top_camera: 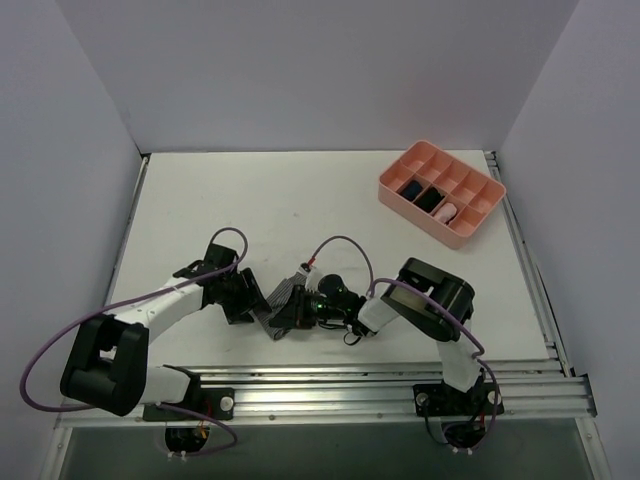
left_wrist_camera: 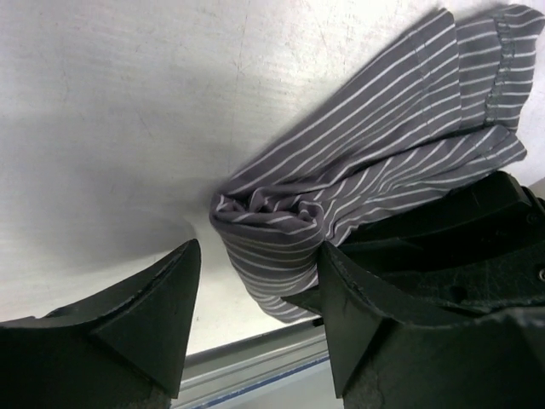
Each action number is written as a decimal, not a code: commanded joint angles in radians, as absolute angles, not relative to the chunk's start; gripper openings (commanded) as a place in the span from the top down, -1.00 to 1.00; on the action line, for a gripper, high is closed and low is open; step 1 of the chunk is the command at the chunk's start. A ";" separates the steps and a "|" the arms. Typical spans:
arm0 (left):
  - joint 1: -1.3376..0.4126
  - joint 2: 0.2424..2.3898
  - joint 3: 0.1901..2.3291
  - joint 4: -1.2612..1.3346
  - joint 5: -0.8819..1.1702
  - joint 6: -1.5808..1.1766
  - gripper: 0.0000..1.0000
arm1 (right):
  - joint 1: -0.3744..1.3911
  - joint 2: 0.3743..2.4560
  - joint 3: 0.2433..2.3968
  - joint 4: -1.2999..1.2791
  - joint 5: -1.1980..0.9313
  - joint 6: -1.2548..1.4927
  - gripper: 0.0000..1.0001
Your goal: Roll the underwear
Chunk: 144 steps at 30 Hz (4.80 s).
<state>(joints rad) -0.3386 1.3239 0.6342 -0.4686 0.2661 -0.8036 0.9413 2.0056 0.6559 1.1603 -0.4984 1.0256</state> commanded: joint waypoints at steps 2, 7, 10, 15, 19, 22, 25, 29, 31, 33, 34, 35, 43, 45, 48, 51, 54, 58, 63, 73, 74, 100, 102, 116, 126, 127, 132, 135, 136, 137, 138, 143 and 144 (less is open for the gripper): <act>-0.342 1.367 0.621 -0.393 0.253 -0.807 -0.23 | 0.950 2.079 0.617 0.853 -0.457 0.996 0.96; -0.344 1.433 0.630 -0.400 0.261 -0.787 0.36 | 0.951 1.985 0.644 0.712 -0.399 0.953 0.63; -0.345 1.474 0.653 -0.431 0.255 -0.770 0.56 | 0.957 1.893 0.704 0.527 -0.348 0.875 0.43; -0.353 1.554 0.698 -0.486 0.261 -0.752 0.66 | 0.986 1.752 0.833 0.206 -0.152 0.738 0.28; -0.367 1.588 0.735 -0.540 0.252 -0.744 0.64 | 1.058 1.713 0.963 0.074 0.000 0.648 0.17; -0.373 1.608 0.758 -0.561 0.247 -0.742 0.63 | 1.126 1.718 1.024 0.006 0.130 0.597 0.13; -0.393 1.629 0.781 -0.580 0.239 -0.744 0.63 | 1.184 1.729 1.086 -0.038 0.213 0.562 0.11; -0.414 1.654 0.799 -0.595 0.222 -0.755 0.63 | 1.232 1.758 1.146 -0.067 0.273 0.512 0.10; -0.420 1.657 0.805 -0.600 0.218 -0.759 0.63 | 1.244 1.787 1.184 -0.093 0.293 0.485 0.10; -0.428 1.660 0.807 -0.604 0.212 -0.762 0.63 | 1.258 1.828 1.228 -0.133 0.327 0.466 0.10; -0.429 1.661 0.813 -0.609 0.207 -0.762 0.63 | 1.262 1.842 1.244 -0.149 0.342 0.447 0.09; -0.430 1.666 0.815 -0.615 0.204 -0.761 0.63 | 1.270 1.854 1.258 -0.161 0.365 0.436 0.09; -0.433 1.675 0.830 -0.635 0.195 -0.756 0.63 | 1.325 1.937 1.325 -0.210 0.426 0.399 0.09; -0.433 1.680 0.834 -0.641 0.190 -0.755 0.64 | 1.333 1.951 1.325 -0.218 0.442 0.391 0.09; -0.433 1.686 0.836 -0.650 0.189 -0.753 0.64 | 1.347 1.976 1.321 -0.230 0.465 0.380 0.09; -0.433 1.690 0.838 -0.653 0.193 -0.753 0.64 | 1.356 2.000 1.316 -0.236 0.480 0.379 0.10; -0.433 1.687 0.845 -0.681 0.195 -0.759 0.62 | 1.361 2.013 1.296 -0.222 0.477 0.387 0.11; -0.426 1.661 0.856 -0.710 0.212 -0.788 0.49 | 1.358 2.016 1.258 -0.195 0.465 0.408 0.34; -0.355 1.540 0.850 -0.753 0.224 -0.808 0.25 | 1.280 1.939 1.105 -0.040 0.272 0.500 0.91; -0.279 1.397 0.862 -0.730 0.248 -0.752 -0.13 | 1.097 1.871 0.727 0.399 -0.170 0.689 0.99; -0.279 1.387 0.851 -0.713 0.262 -0.750 -0.13 | 1.089 1.887 0.707 0.435 -0.190 0.696 1.00; -0.305 1.463 0.738 -0.577 0.270 -0.730 -0.17 | 1.019 2.059 0.623 0.755 -0.463 0.785 1.00; -0.305 1.486 0.744 -0.574 0.272 -0.726 -0.13 | 1.019 2.056 0.623 0.752 -0.468 0.782 1.00; -0.383 1.624 0.859 -0.707 0.206 -0.695 0.87 | 1.088 1.740 0.983 0.068 -0.040 0.563 0.14; -0.434 1.687 0.931 -0.762 0.173 -0.719 0.88 | 1.259 1.785 1.189 -0.092 0.225 0.411 0.11; -0.434 1.700 0.940 -0.768 0.175 -0.721 0.88 | 1.267 1.810 1.196 -0.098 0.239 0.394 0.10; -0.436 1.721 0.960 -0.795 0.190 -0.733 0.88 | 1.316 1.876 1.238 -0.132 0.373 0.367 0.10; -0.436 1.707 0.956 -0.799 0.192 -0.752 0.88 | 1.336 1.908 1.258 -0.124 0.408 0.353 0.08; -0.437 1.698 0.956 -0.807 0.187 -0.756 0.87 | 1.339 1.925 1.264 -0.120 0.407 0.347 0.08; -0.437 1.695 0.954 -0.808 0.186 -0.758 0.87 | 1.344 1.933 1.270 -0.118 0.419 0.347 0.08; -0.437 1.694 0.954 -0.810 0.184 -0.758 0.88 | 1.354 1.943 1.276 -0.120 0.431 0.345 0.08; -0.437 1.703 0.950 -0.818 0.193 -0.765 0.87 | 1.390 2.011 1.334 -0.140 0.518 0.339 0.08; -0.437 1.703 0.946 -0.816 0.195 -0.768 0.88 | 1.393 2.019 1.341 -0.152 0.529 0.337 0.08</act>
<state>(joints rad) -0.4248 1.6890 0.9600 -0.7788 0.2409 -0.7574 1.3666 1.9896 1.2877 -0.0982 0.4225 0.3672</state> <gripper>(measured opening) 0.259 0.459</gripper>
